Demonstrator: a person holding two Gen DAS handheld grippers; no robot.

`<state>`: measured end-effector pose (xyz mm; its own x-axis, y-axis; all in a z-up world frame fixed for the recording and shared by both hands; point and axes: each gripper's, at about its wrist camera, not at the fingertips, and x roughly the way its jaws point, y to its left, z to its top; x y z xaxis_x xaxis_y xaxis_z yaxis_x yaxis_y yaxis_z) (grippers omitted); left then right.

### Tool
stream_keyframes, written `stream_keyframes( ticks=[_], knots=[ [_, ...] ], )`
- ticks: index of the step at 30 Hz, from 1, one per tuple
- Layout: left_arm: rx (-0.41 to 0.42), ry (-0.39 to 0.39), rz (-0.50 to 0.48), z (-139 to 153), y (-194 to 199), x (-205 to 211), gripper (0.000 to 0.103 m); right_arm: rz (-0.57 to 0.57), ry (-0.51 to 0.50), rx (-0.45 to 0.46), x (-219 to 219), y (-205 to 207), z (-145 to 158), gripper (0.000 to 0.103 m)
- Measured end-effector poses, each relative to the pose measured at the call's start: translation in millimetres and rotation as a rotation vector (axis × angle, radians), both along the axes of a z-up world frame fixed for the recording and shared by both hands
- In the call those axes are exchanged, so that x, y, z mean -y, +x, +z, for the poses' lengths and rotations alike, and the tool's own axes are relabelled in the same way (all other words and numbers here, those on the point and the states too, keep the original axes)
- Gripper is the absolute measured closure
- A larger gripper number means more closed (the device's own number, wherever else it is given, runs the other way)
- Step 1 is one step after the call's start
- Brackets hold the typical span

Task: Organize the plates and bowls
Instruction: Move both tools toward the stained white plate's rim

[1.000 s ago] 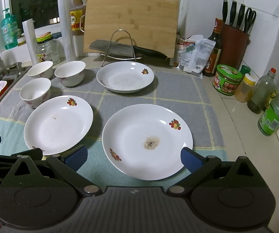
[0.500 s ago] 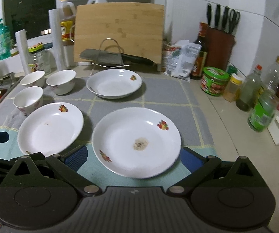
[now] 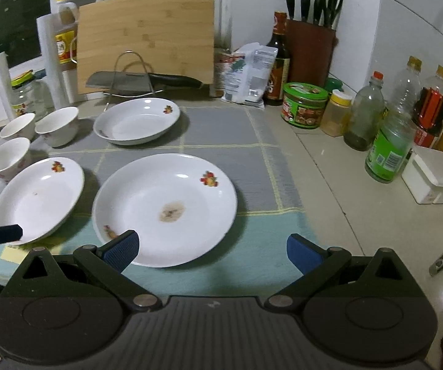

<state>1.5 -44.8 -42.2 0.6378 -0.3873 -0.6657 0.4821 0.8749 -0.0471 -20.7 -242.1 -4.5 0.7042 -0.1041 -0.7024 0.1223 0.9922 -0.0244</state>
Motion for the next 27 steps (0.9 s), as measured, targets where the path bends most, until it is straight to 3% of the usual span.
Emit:
stream_keyframes(
  ticks=[13, 17, 27],
  knots=[
    [-0.109, 0.05, -0.017, -49, 31, 53, 0.001, 0.074, 0.039, -0.067, 54, 53, -27, 0.0],
    [-0.075, 0.087, -0.011, -52, 35, 63, 0.0, 0.109, 0.059, -0.088, 64, 70, -36, 0.0],
    [-0.019, 0.066, -0.066, -56, 46, 73, 0.0, 0.231, 0.084, -0.149, 62, 107, -60, 0.0]
  ],
)
